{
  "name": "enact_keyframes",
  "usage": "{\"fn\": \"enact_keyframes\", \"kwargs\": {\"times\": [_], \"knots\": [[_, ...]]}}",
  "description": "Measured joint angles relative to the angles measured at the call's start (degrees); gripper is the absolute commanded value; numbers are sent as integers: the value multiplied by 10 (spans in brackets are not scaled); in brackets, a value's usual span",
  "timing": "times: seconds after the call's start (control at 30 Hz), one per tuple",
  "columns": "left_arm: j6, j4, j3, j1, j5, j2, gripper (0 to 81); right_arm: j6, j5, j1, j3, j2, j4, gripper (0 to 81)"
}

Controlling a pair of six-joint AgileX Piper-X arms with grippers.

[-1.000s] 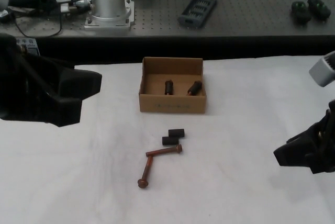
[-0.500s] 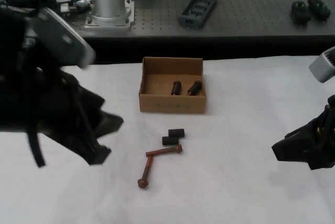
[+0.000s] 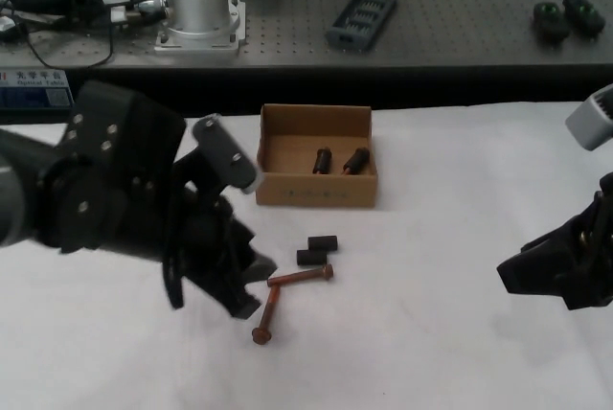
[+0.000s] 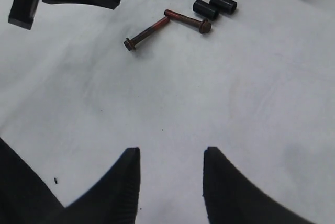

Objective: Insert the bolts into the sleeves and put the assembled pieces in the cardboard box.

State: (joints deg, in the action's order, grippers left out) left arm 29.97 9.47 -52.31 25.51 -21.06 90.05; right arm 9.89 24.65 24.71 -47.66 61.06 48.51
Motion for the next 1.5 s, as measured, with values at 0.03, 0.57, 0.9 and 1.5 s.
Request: {"fn": "enact_keyframes", "kwargs": {"times": [0.03, 0.57, 0.9, 1.5], "knots": [[0, 0, -8, 2, -2, 5, 337, 0, 0, 0, 0, 0, -2, 301], [21, 10, -32, 8, -27, -18, 337, -60, 0, 0, 0, 51, -66, 301], [51, 10, -36, 8, -35, 56, 337, -62, 1, 0, 0, 51, -66, 301], [76, -13, -159, 9, -59, 186, 337, -62, 1, 0, 0, 51, -66, 301]]}}
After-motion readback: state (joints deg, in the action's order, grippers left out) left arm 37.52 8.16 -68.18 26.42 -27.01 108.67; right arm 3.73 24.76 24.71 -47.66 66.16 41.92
